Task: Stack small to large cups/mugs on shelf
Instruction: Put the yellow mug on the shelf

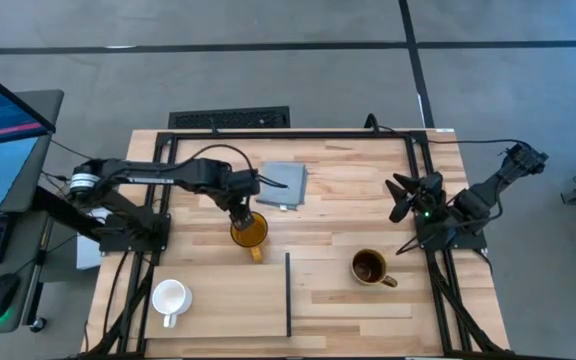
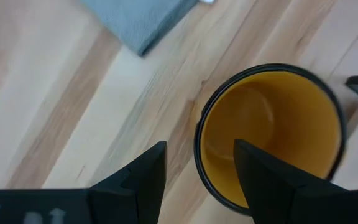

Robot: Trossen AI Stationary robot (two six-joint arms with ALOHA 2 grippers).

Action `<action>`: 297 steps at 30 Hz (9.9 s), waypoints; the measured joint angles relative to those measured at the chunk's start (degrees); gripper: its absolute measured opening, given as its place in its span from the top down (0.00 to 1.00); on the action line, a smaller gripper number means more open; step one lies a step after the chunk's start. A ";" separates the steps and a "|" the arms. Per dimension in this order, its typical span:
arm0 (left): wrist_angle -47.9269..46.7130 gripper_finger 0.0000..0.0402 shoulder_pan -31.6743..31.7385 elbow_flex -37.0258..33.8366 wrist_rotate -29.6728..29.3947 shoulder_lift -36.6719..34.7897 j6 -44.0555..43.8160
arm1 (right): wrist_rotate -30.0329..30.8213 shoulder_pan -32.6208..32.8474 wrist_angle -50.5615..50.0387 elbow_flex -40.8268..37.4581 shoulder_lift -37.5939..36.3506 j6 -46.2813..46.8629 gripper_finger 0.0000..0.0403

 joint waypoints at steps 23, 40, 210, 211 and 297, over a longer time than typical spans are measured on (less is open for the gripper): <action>1.20 0.56 0.02 -0.55 1.51 6.48 6.75 | -0.37 0.00 1.40 0.00 -0.04 -0.02 0.55; 2.25 0.56 0.20 -0.81 1.48 11.06 8.29 | -0.57 0.00 1.42 0.00 -0.04 -0.17 0.54; 2.66 0.90 -36.52 -10.80 9.70 -4.58 -27.11 | -0.57 -3.15 18.82 0.00 0.44 -9.63 0.55; 2.58 0.88 -36.47 -10.75 9.53 -4.58 -26.40 | -0.58 -3.40 18.82 0.00 0.46 -9.67 0.55; 6.40 0.80 -29.73 -10.43 16.63 -3.05 -0.54 | -3.62 -4.17 22.62 0.00 0.44 -13.57 0.55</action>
